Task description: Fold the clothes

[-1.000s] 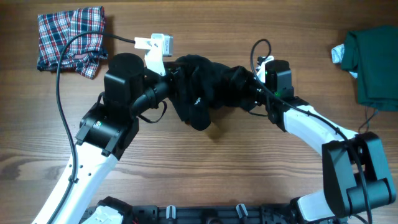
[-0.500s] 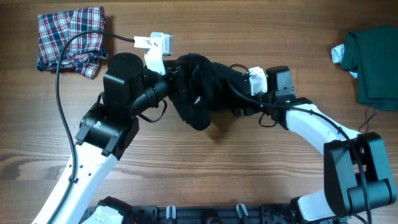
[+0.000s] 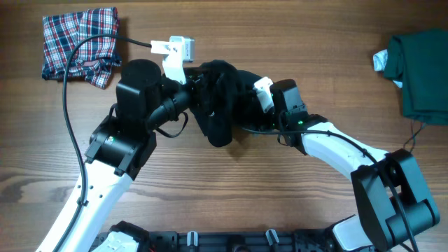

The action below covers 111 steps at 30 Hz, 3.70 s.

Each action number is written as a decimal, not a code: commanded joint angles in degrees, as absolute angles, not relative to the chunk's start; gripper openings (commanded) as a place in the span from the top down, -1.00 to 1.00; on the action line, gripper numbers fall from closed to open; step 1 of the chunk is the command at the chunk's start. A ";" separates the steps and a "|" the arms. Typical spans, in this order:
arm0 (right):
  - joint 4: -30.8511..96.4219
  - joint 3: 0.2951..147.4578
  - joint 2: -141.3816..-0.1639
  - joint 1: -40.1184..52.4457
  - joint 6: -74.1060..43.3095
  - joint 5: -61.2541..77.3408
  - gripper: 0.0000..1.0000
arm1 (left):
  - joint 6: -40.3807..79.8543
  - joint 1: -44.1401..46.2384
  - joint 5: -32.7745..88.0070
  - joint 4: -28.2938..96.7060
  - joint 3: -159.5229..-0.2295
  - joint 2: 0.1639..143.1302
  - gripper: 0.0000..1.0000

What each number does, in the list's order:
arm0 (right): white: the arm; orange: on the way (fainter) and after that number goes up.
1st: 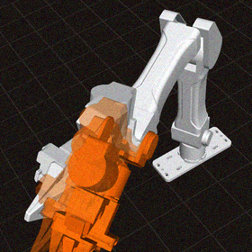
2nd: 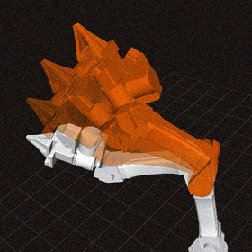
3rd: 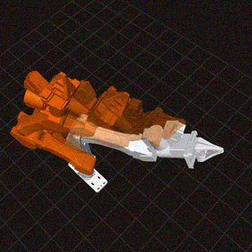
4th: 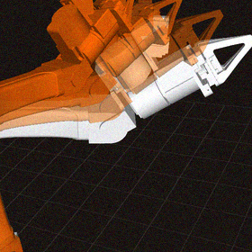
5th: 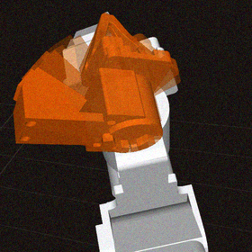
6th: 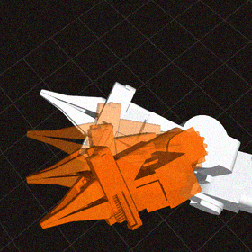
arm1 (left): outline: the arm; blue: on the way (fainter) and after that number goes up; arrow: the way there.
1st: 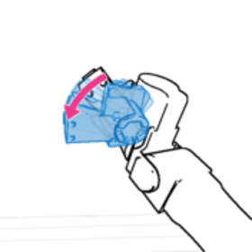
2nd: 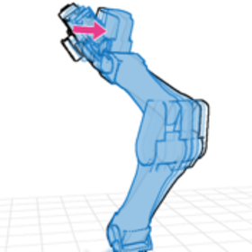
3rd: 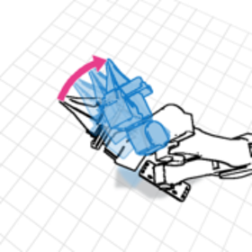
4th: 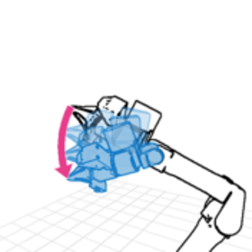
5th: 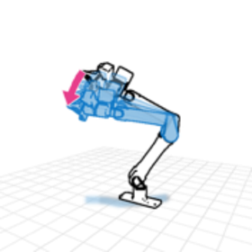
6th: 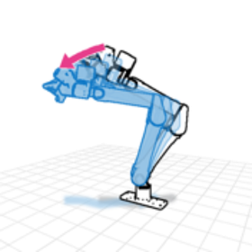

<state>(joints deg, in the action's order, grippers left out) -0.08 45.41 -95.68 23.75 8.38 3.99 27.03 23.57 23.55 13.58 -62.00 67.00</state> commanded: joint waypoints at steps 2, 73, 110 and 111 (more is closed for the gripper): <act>-1.50 46.17 -96.25 23.83 8.91 2.59 -0.50 | 25.71 23.64 26.59 13.15 -63.18 65.67 0.78; 4.43 50.94 -98.10 13.58 -48.51 22.57 -0.99 | 26.11 23.62 17.45 34.09 -63.18 85.14 -0.99; -2.98 50.96 -98.45 10.94 -49.50 24.53 0.91 | 33.71 29.67 10.81 36.69 -62.98 97.08 -0.99; -2.87 50.96 -98.48 10.94 -49.45 24.53 0.91 | 33.71 29.67 10.83 36.23 -62.98 97.08 -0.99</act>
<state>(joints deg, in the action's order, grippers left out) -2.83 50.04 -97.65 11.09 -49.65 23.27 33.17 29.58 11.77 37.23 -62.48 97.19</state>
